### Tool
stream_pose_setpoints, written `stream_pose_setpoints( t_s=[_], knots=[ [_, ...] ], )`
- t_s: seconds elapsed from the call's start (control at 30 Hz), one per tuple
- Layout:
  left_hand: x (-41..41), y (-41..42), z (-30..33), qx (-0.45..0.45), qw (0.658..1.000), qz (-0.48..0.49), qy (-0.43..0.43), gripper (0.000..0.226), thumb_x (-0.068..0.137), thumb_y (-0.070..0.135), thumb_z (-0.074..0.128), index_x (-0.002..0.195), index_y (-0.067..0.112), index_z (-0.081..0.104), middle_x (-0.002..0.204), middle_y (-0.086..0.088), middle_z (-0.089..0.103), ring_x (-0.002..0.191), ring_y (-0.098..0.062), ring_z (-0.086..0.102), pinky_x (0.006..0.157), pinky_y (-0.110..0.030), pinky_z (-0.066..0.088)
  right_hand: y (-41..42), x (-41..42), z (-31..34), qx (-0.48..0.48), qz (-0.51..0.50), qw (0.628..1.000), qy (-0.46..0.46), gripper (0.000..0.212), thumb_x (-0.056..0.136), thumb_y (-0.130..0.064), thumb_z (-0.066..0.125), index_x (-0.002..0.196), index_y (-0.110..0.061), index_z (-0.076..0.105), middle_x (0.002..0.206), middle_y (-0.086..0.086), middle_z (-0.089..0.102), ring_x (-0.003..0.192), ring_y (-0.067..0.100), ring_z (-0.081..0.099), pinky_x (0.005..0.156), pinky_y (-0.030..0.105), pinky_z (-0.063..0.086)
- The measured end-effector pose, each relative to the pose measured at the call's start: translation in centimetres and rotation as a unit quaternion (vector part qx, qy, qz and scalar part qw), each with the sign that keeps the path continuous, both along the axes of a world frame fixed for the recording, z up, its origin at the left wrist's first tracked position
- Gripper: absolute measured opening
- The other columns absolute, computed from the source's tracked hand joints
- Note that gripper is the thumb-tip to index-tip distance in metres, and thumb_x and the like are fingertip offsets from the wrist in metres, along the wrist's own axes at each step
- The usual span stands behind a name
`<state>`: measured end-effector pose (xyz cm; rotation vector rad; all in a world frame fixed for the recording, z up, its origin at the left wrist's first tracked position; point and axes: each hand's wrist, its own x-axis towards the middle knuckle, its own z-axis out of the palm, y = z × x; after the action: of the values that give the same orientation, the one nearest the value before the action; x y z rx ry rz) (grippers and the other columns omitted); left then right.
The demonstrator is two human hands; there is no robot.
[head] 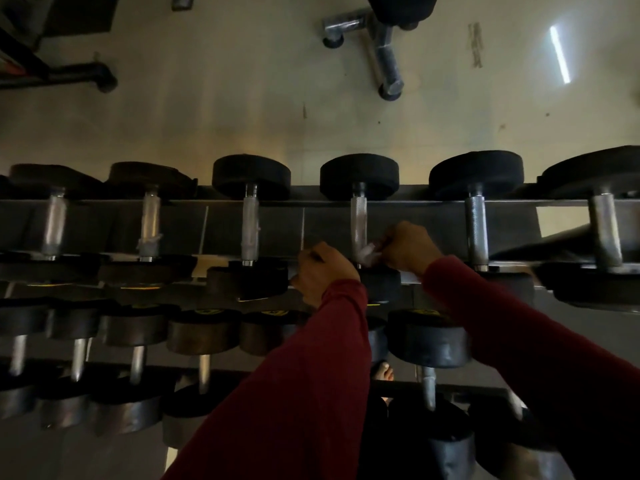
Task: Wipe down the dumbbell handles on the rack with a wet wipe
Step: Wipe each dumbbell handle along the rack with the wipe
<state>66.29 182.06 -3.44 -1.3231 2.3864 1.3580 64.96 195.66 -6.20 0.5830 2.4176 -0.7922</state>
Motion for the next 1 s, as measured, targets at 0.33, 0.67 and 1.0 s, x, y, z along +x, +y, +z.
stream_pose_setpoints(
  t_s=[0.33,0.67,1.0],
  knots=[
    [0.2,0.0,0.8,0.038,0.998,0.036,0.023,0.036,0.095,0.044,0.041,0.108,0.021,0.066,0.094,0.003,0.052,0.106,-0.022,0.049,0.093,-0.039,0.038,-0.9,0.4,-0.5,0.018,-0.040,0.999,0.006,0.025,0.080,-0.029,0.076,0.100,-0.015,0.072,0.102,0.009,0.072,0.088,0.020,0.066,0.073,0.027,0.050],
    [0.5,-0.1,0.4,0.079,0.990,0.098,0.064,0.034,0.094,0.040,0.045,0.105,0.018,0.067,0.095,-0.002,0.055,0.099,-0.022,0.049,0.086,-0.032,0.035,-3.9,0.9,3.9,-0.016,0.134,0.980,0.147,0.017,0.085,-0.035,0.075,0.094,-0.021,0.079,0.095,0.001,0.076,0.087,0.016,0.071,0.083,0.026,0.055],
    [0.5,0.0,-0.4,0.073,0.984,0.127,0.105,0.042,0.083,0.047,0.038,0.093,0.018,0.066,0.096,-0.008,0.064,0.103,-0.029,0.054,0.085,-0.038,0.044,-2.2,-0.4,4.8,0.005,0.270,0.947,0.176,0.013,0.080,-0.025,0.077,0.087,-0.014,0.081,0.088,0.004,0.077,0.076,0.018,0.072,0.066,0.018,0.052]
  ],
)
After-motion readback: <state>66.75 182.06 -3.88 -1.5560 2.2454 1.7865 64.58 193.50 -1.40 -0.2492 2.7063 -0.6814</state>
